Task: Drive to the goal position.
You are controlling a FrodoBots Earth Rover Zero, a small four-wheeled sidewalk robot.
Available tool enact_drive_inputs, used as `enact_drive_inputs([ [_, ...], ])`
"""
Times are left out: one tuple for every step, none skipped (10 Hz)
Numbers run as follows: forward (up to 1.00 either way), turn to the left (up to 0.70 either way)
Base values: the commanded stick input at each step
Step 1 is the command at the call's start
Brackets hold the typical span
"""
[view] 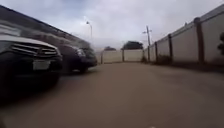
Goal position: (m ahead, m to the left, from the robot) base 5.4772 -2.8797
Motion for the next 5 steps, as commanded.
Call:
enact_drive_inputs([
  [0.50, 0.00],
  [0.50, 0.00],
  [0.50, 0.00],
  [0.50, 0.00],
  [0.50, 0.00],
])
